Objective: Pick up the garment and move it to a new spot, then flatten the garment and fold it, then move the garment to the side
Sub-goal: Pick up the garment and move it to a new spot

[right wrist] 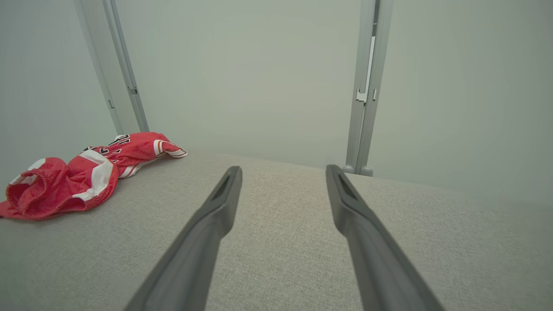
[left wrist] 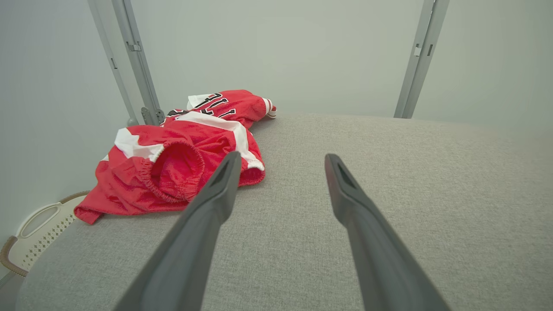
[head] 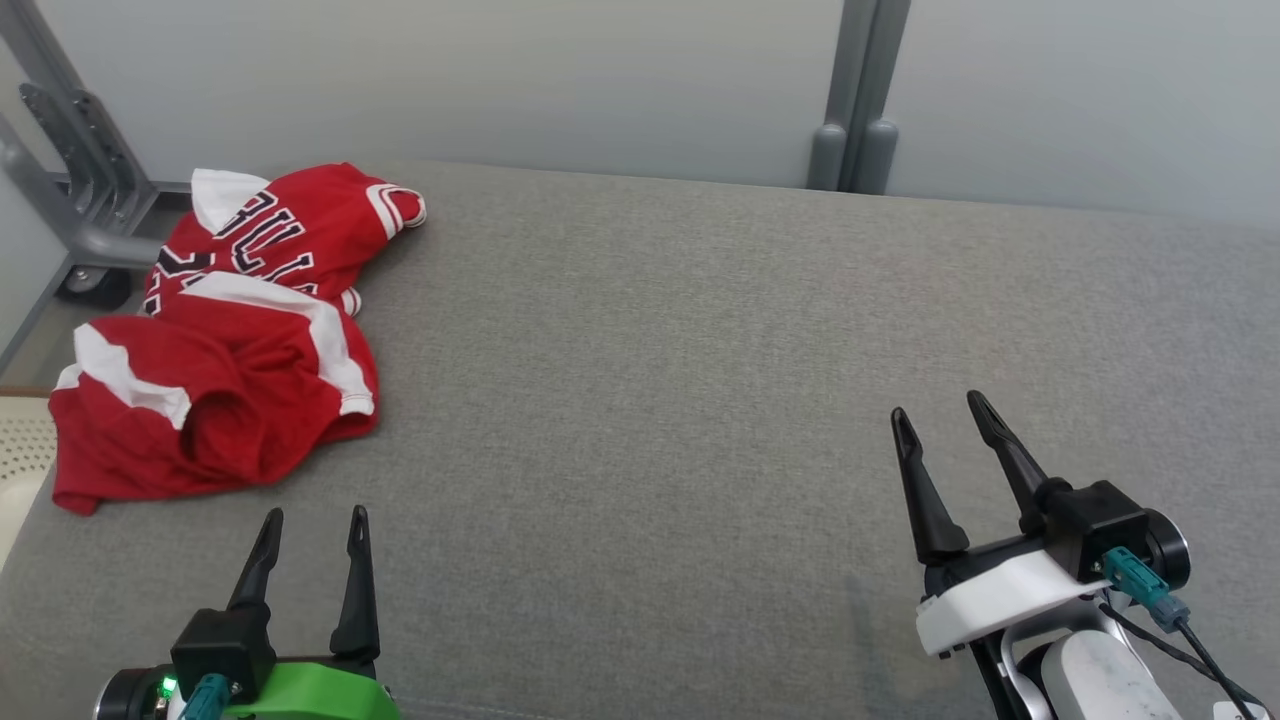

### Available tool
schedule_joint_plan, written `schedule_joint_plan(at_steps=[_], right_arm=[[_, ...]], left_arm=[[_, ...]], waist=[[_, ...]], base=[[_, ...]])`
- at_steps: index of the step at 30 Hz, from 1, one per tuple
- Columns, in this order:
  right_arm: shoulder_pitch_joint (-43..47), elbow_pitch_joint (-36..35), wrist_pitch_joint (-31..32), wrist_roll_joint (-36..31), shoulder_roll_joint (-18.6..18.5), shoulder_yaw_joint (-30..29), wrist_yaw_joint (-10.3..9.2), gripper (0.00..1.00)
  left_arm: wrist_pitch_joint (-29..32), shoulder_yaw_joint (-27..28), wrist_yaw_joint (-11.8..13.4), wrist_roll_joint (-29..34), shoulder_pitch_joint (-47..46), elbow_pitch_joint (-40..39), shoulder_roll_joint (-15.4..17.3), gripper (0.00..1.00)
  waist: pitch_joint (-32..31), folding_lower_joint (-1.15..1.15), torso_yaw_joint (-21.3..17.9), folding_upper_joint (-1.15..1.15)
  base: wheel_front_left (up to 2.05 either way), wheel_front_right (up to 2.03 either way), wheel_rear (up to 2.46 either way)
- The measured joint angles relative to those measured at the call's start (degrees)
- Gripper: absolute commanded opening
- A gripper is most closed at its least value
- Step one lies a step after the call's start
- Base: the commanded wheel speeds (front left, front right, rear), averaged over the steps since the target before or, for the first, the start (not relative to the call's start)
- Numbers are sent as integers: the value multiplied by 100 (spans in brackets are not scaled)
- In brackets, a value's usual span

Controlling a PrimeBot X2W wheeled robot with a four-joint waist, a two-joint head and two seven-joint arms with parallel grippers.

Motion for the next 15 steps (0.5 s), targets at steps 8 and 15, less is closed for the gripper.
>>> schedule_joint_plan(at_steps=[8, 15], right_arm=[[-5, 13, 0, 10, 26, 0, 29, 100], [-6, 25, -1, 10, 35, 29, 30, 100]], left_arm=[[0, -25, -3, 0, 0, 3, -8, 100], [0, -21, -54, -3, 1, 33, -21, 100]], waist=[[-23, 0, 596, 0], [-57, 0, 1028, 0]], base=[[0, 0, 0], [0, 0, 0]])
